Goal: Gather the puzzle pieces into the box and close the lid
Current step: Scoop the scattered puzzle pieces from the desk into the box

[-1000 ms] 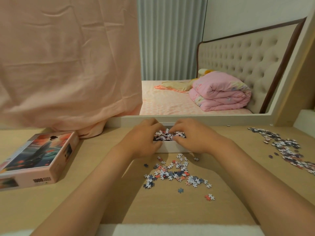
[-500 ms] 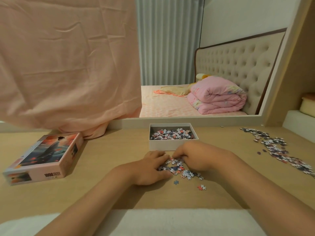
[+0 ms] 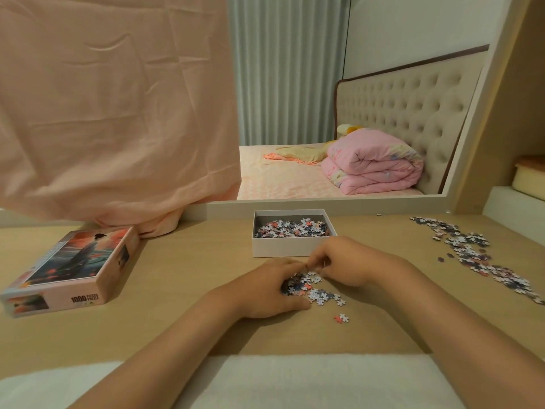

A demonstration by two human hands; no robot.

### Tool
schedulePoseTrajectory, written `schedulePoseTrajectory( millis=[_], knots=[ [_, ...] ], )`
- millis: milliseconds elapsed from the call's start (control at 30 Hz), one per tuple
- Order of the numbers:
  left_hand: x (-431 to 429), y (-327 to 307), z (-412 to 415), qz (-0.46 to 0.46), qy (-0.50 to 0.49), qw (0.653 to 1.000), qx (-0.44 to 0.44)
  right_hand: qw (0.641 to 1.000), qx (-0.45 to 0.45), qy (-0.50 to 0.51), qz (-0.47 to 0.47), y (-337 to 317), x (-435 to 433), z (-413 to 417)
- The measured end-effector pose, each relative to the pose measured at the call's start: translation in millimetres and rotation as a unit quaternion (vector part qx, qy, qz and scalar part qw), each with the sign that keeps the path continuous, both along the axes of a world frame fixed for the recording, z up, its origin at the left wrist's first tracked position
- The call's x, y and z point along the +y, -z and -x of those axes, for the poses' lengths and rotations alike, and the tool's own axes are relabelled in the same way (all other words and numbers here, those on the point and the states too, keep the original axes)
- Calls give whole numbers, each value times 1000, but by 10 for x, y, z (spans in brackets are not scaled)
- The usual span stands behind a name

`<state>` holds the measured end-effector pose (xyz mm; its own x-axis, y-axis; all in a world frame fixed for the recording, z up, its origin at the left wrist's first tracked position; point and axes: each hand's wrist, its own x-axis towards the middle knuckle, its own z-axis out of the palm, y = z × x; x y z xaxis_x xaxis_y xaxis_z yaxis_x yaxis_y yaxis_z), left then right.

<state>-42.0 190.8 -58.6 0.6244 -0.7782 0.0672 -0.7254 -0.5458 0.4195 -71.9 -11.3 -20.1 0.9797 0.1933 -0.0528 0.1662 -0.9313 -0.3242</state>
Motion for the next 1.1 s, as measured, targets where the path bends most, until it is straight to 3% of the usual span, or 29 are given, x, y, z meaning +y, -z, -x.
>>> schedulePoseTrajectory(
  millis=[100, 200, 267, 367, 433, 733, 867, 1000, 1100],
  knots=[
    [36, -17, -30, 50, -8, 999, -8, 999, 1, 9, -38, -91, -92, 3],
    [172, -143, -87, 41, -24, 999, 0, 995, 97, 10, -24, -218, -148, 74],
    [323, -264, -129, -30, -39, 999, 2, 985, 166, 17, 41, -273, -111, 141],
    [552, -365, -179, -153, -81, 984, 29, 972, 195, 31, 124, -241, -36, 169],
    [615, -353, -207, -163, -80, 983, 31, 979, 172, 41, 101, -191, -15, 131],
    [415, -178, -237, -36, -66, 997, -23, 992, 52, 21, -112, -17, -24, -35],
    [347, -123, -215, 5, -79, 996, -34, 998, -16, 53, -22, -96, -224, -72],
    [243, -6, -184, -42, -51, 997, -41, 998, 19, 37, 37, 12, -207, -81],
    [196, 3, -167, -38, -32, 998, -44, 999, 27, 10, 14, 2, -124, -67]
  ],
)
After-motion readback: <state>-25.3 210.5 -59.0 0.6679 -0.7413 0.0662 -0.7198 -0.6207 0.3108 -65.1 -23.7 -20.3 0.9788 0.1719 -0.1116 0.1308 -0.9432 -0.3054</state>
